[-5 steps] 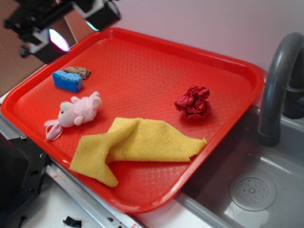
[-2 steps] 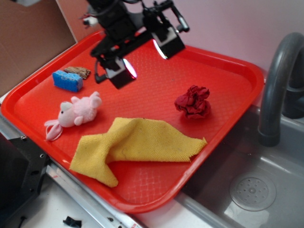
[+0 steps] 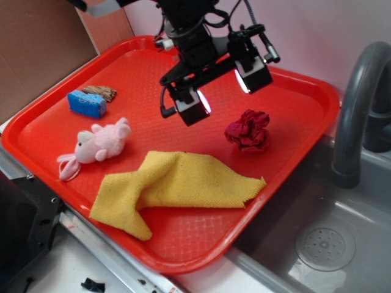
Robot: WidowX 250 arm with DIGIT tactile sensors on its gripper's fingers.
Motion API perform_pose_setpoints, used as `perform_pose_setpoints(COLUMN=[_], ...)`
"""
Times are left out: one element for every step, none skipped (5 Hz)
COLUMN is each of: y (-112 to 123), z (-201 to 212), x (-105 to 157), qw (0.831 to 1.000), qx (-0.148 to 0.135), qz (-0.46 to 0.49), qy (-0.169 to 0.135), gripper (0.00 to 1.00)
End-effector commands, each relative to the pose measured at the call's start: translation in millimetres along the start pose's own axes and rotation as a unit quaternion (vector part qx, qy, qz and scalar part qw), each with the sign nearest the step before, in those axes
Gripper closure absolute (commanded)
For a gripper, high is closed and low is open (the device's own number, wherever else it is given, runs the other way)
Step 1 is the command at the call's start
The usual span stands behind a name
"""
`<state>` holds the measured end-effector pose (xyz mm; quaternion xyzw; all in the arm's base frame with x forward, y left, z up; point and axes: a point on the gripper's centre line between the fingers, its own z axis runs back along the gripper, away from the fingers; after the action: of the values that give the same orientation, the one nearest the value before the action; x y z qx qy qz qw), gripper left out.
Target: Grab the red paper.
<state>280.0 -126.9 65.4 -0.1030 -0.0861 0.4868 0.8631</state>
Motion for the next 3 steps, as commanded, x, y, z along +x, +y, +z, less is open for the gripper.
perform_pose_setpoints(y=[-25, -24, -23], z=[-14, -23, -28], x=[-22, -30, -31], qw=[0.998, 0.997, 0.997], qx=[0.003, 0.011, 0.030], qz=[-0.053, -0.063, -0.061], qy=[0.017, 0.039, 0.028], gripper=[0.00, 0.00, 0.00])
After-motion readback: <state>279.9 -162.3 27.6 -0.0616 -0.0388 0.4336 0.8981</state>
